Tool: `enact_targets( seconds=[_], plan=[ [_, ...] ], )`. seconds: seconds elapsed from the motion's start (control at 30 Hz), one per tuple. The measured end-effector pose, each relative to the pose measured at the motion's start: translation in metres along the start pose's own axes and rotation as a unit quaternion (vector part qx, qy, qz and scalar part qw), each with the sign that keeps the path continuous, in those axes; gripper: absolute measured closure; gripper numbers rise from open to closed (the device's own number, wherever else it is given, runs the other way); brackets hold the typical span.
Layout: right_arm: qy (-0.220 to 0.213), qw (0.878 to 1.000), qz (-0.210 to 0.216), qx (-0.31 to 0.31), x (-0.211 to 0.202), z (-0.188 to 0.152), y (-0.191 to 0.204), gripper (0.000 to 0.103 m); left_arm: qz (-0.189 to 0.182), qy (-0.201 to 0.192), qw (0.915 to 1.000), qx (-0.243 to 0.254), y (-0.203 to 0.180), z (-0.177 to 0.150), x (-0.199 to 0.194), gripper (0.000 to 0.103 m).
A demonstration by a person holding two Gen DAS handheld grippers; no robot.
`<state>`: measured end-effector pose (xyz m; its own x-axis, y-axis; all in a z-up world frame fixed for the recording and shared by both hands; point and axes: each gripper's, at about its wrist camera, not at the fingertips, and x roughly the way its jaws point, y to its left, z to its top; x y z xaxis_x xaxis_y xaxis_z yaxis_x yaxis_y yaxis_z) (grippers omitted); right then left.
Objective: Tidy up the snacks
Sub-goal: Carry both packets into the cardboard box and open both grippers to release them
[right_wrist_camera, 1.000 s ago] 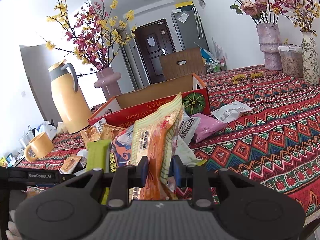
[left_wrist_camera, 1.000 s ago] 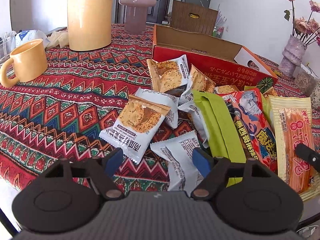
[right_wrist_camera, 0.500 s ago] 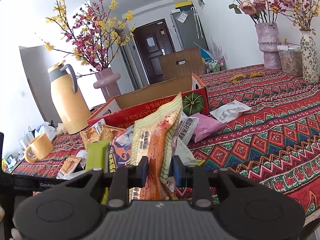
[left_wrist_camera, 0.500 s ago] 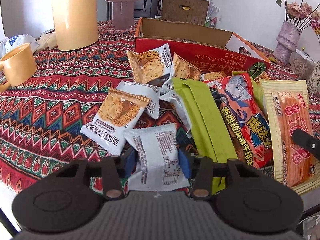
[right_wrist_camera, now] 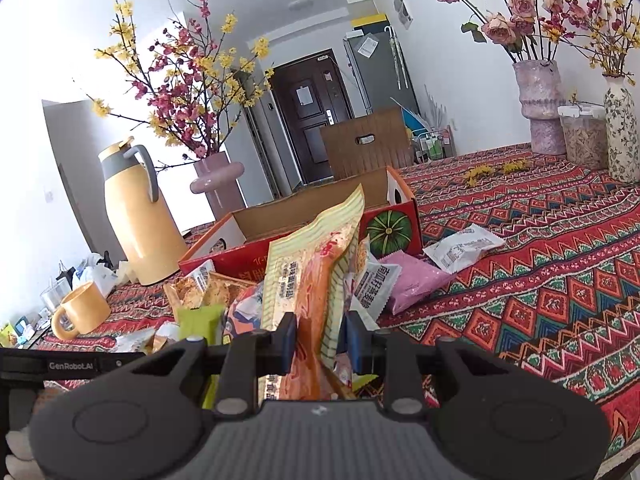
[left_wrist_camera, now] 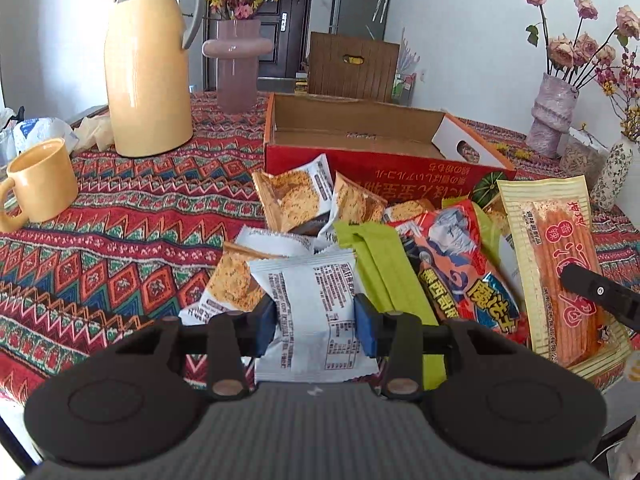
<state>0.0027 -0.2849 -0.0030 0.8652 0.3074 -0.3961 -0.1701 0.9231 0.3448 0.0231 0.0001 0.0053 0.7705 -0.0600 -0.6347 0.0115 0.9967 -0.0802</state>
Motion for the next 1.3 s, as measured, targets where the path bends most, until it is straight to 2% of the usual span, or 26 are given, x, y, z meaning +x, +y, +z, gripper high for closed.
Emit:
enact_targets(
  seconds=[0.33, 0.63, 1.03, 1.3],
  plan=[
    [-0.034, 0.999, 0.004, 0.006, 0.031, 0.053, -0.009, 0.078, 0.001, -0.034, 0.9994, 0.011, -0.012, 0.052, 0.013, 0.061],
    [-0.043, 0.999, 0.008, 0.021, 0.083, 0.110, -0.023, 0.078, 0.001, -0.048, 0.9987, 0.019, -0.026, 0.104, 0.043, 0.061],
    [-0.004, 0.999, 0.004, 0.033, 0.183, 0.169, -0.033, 0.078, 0.011, -0.051, 0.9986, 0.009, -0.033, 0.157, 0.096, 0.061],
    [0.044, 0.998, 0.003, 0.050, 0.239, 0.167, -0.036, 0.078, 0.025, -0.029, 0.9992, -0.009, -0.025, 0.166, 0.148, 0.061]
  ],
)
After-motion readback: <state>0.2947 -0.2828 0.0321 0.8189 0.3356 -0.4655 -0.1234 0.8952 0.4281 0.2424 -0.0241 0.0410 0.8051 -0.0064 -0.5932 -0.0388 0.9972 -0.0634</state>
